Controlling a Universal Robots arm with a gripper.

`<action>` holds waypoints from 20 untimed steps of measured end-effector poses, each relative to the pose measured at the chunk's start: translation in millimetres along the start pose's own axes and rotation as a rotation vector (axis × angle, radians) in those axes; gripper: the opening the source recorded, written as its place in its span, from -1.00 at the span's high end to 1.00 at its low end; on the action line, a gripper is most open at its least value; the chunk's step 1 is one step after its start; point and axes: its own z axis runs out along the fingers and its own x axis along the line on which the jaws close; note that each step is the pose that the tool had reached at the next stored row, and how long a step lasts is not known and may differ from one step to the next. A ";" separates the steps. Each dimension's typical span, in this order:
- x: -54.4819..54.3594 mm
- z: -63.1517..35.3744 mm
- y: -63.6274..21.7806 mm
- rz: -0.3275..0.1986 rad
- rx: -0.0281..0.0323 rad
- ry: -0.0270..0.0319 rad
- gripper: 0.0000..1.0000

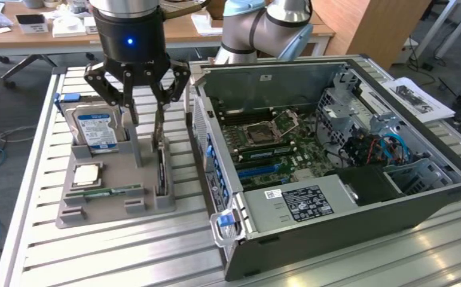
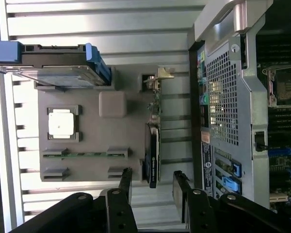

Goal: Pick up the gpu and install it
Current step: 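Pick up the gpu and move the gpu toward the slot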

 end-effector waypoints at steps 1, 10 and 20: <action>0.0 1.8 -0.1 0.000 -0.0001 -0.0001 0.06; 0.4 18.2 -0.7 0.000 -0.0001 -0.0001 0.06; 0.8 36.3 -1.5 0.000 -0.0001 -0.0001 0.06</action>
